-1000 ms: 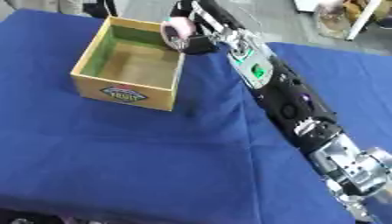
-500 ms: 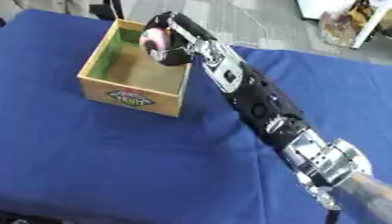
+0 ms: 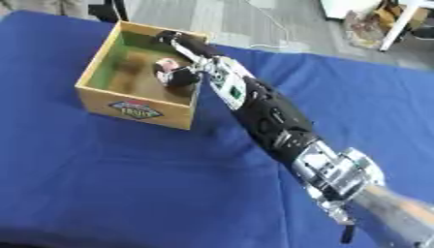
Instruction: Pick up objects on the table and place them in the box.
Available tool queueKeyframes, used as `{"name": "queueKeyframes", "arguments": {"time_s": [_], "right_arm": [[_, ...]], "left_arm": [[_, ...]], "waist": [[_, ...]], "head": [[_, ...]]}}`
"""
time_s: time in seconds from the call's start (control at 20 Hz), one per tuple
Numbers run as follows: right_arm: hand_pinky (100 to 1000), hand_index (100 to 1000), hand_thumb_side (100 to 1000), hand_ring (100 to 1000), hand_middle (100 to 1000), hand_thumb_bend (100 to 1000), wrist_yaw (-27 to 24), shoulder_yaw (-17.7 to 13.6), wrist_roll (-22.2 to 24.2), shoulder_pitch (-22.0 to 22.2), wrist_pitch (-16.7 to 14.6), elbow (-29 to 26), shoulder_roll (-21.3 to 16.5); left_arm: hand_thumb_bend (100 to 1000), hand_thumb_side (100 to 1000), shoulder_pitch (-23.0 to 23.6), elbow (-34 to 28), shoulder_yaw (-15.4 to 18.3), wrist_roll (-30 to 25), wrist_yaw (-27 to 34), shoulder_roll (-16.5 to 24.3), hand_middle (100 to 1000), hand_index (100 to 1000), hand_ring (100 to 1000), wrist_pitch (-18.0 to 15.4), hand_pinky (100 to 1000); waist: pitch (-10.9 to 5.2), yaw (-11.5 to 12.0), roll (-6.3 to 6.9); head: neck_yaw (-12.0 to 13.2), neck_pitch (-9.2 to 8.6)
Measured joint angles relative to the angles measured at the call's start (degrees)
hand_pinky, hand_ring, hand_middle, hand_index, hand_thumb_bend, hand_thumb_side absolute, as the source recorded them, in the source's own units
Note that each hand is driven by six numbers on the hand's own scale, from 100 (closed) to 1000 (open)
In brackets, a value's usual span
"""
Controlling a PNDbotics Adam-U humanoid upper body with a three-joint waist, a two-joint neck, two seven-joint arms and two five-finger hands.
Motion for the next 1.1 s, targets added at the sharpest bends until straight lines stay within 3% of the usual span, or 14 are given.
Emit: {"name": "queueKeyframes", "arguments": {"time_s": [0.05,0.15,0.4,0.8,1.1], "right_arm": [[872,912,296,1000,887,100,0.7,-0.1,0.0,0.0,-0.1,-0.8,0.1],[846,905,233,998,871,100,1.3,-0.1,-0.1,0.3,-0.4,-2.6,0.4],[754,874,209,958,805,100,-0.7,-0.6,-0.5,2.0,-0.4,-7.9,0.3],[683,829,201,945,745,100,-7.8,-2.0,-0.2,9.3,2.5,-18.0,0.0],[649,802,352,929,714,100,-13.1,-4.2,-1.3,17.1,7.1,-26.0,-1.1]], "left_arm": [[437,109,0.0,0.0,0.0,0.0,0.0,0.0,538,682,766,0.0,639],[439,109,0.1,0.0,0.0,0.0,0.0,0.0,538,682,765,0.0,638],[441,113,1.5,0.1,0.3,0.4,-0.1,0.0,537,681,765,0.0,638],[440,121,4.3,0.5,2.7,2.8,-1.0,0.2,536,680,765,-0.3,637],[436,123,5.3,0.8,4.4,4.6,-2.1,0.8,536,679,766,-0.5,636]], "waist": [[-0.01,-0.4,0.05],[-0.13,-1.1,0.23],[-0.81,-4.2,0.96],[-1.31,-13.1,1.74],[-1.30,-17.2,1.76]], "head": [[0.0,0.00],[0.2,0.01],[1.5,0.10],[7.3,0.11],[10.6,0.24]]}}
